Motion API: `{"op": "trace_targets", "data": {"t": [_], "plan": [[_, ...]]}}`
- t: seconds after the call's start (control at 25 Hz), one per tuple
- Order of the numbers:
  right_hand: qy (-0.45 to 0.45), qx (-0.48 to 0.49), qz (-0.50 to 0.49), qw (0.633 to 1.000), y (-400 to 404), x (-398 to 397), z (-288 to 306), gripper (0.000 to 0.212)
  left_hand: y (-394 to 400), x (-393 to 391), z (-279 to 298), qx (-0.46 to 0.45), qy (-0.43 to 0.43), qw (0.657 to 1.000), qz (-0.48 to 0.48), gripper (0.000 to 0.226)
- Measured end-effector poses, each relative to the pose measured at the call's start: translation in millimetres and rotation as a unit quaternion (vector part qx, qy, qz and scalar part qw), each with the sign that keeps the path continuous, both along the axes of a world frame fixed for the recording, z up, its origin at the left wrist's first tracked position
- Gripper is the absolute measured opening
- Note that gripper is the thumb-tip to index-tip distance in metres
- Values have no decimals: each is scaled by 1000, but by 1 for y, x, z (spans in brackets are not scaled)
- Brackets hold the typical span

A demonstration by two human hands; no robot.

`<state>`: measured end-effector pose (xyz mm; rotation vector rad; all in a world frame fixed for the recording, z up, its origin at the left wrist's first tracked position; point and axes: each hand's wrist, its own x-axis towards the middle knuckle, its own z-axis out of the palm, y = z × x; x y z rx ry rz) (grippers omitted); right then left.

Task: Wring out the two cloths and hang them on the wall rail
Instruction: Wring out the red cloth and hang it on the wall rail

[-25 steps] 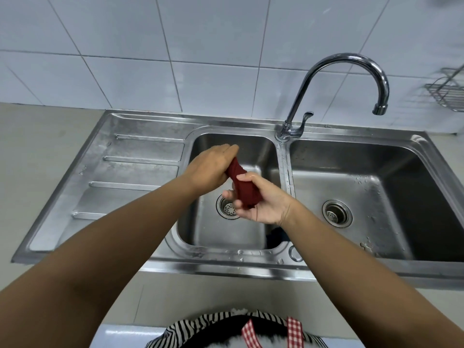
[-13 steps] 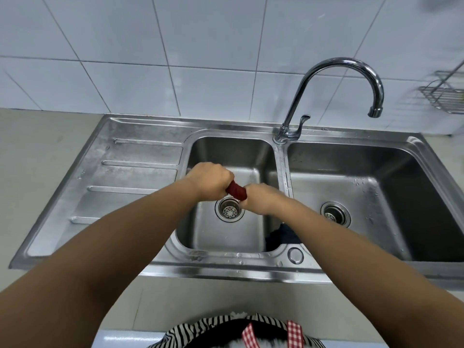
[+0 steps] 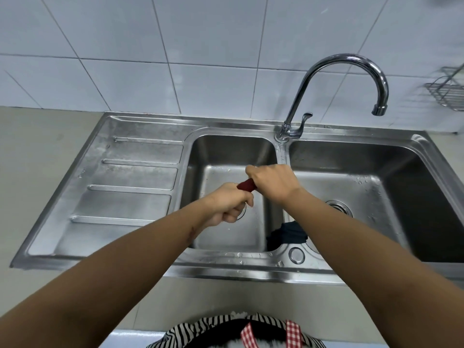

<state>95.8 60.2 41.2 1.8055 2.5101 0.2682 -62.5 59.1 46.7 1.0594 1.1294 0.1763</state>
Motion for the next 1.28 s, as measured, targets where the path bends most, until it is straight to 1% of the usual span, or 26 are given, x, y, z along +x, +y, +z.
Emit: {"op": "trace_targets", "data": {"t": [0.12,0.16,0.24,0.32,0.4,0.44,0.48,0.52,0.56,0.6,0.64,0.68,0.72,0.76,0.8,0.84,0.88,0.92,0.96,1.0,1.04,1.12,1.16,1.2,1.24,1.28], "plan": [[27,43,-4,999,2,-2,1,21,-9,3,0,-83,-114,987,71,29],[38,50,-6,998,2,-2,0,20,-12,4,-2,-96,-133,983,88,29],[45,37,-10,998,2,-3,-2,23,-13,5,-5,-84,-125,984,93,27],[61,-7,-33,998,1,-4,-6,26,-8,2,-4,-31,-65,996,59,18],[105,-67,-88,988,1,-3,-8,22,4,-3,1,41,21,999,-9,16],[131,-97,-125,979,1,-3,-9,16,11,-5,4,90,71,992,-54,17],[159,-132,-163,965,1,-4,-10,13,18,-5,7,152,125,975,-102,19],[188,-173,-190,948,2,-5,-8,18,25,-6,8,227,185,945,-144,22],[222,-226,-203,926,3,-6,-7,25,31,-7,9,311,252,900,-174,26],[271,-291,-206,894,4,-6,-4,31,36,-7,10,387,310,847,-193,29],[338,-365,-206,843,4,-6,0,36,39,-8,11,448,344,800,-203,30],[413,-438,-216,769,4,-4,7,38,42,-8,12,499,359,759,-214,28],[477,-497,-233,687,4,0,13,40,44,-10,12,543,364,721,-228,25],[522,-539,-245,615,3,5,19,43,47,-12,12,580,365,686,-244,23],[549,-562,-244,568,2,10,23,44,50,-14,13,612,360,655,-258,22],[564,-575,-233,545,1,14,25,44,53,-17,14,640,349,630,-269,22],[577,-578,-218,534,-1,16,26,42,55,-19,16,665,333,609,-276,23],[597,-570,-208,524,-3,15,27,39,57,-22,19,688,314,592,-278,24],[629,-553,-208,505,-7,12,27,38,58,-23,21,707,294,580,-278,24],[669,-533,-213,472,-10,9,26,38,58,-23,24,722,273,573,-277,23],[708,-519,-215,427,-12,4,24,36,58,-23,27,731,254,570,-276,22],[759,-519,-212,330,-18,-7,22,24,56,-23,33,727,239,580,-278,23],[761,-533,-208,307,-19,-13,21,17,56,-23,36,718,244,589,-279,26],[749,-551,-201,308,-20,-18,21,11,56,-24,38,709,253,596,-277,30],[731,-571,-191,323,-19,-22,21,7,58,-25,39,703,263,602,-273,32],[709,-589,-180,343,-17,-26,22,8,60,-27,40,699,272,604,-270,32]]}}
